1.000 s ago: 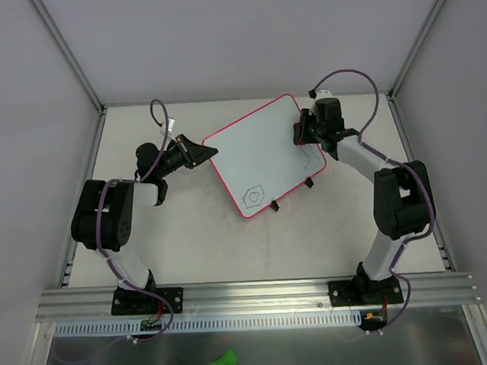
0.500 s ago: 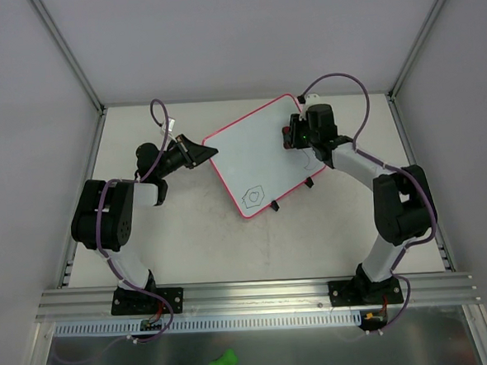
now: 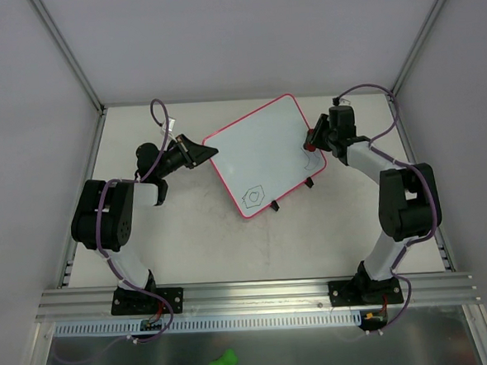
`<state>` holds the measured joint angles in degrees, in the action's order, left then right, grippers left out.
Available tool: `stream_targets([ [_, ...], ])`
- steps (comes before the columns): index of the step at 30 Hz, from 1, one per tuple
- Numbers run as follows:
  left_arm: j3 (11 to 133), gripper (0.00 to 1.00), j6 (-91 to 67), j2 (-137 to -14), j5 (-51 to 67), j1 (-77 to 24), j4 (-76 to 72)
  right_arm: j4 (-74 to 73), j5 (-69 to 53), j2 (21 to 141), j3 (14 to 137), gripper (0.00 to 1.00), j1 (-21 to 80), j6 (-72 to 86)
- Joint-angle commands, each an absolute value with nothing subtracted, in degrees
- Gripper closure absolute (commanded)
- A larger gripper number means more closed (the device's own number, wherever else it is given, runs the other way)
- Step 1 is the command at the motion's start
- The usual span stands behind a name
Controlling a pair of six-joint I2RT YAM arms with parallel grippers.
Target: Erase the whiteboard
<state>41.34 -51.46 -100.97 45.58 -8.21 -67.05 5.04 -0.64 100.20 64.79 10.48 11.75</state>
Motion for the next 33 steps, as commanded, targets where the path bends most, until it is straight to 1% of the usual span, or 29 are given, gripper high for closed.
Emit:
stream_targets([
  [1,41.75,1.0,-43.33,-100.63,47.99,-9.14,-67.94,-4.13,5.19,104.06,62.67,1.0,10.37,13.53],
  [3,41.84,1.0,-43.42,-100.72,47.99,-9.14,-67.94,-4.22,4.75,104.06,62.67,1.0,10.37,13.27],
  [6,41.66,1.0,-43.51,-100.63,47.99,-9.14,-68.03,-3.61,1.15,104.41,63.45,1.0,10.63,11.35],
  [8,41.66,1.0,-43.51,-100.55,47.99,-9.14,-68.03,-1.51,-3.33,104.33,64.07,1.0,10.9,10.38],
  [10,41.66,1.0,-43.59,-100.63,47.99,-9.14,-68.03,-1.23,-4.83,104.15,64.95,1.0,11.42,10.2],
  [13,41.66,1.0,-43.51,-100.63,48.08,-9.14,-68.03,-2.02,-6.23,104.68,69.24,1.0,11.6,10.37],
  [17,41.66,1.0,-43.51,-100.63,48.16,-9.14,-68.03,-6.75,-7.29,106.69,78.03,1.0,11.6,9.93],
  [21,41.75,1.0,-43.59,-100.72,48.25,-9.14,-67.94,-10.71,-8.61,110.38,90.14,1.0,11.95,8.44],
  [28,42.19,1.0,-43.15,-100.81,48.78,-9.14,-66.97,-12.22,-11.16,115.66,101.23,1.0,12.74,5.37],
  [33,42.54,1.0,-43.07,-100.99,49.13,-9.14,-66.88,-11.78,-11.25,118.56,106.69,1.0,13.45,3.52],
])
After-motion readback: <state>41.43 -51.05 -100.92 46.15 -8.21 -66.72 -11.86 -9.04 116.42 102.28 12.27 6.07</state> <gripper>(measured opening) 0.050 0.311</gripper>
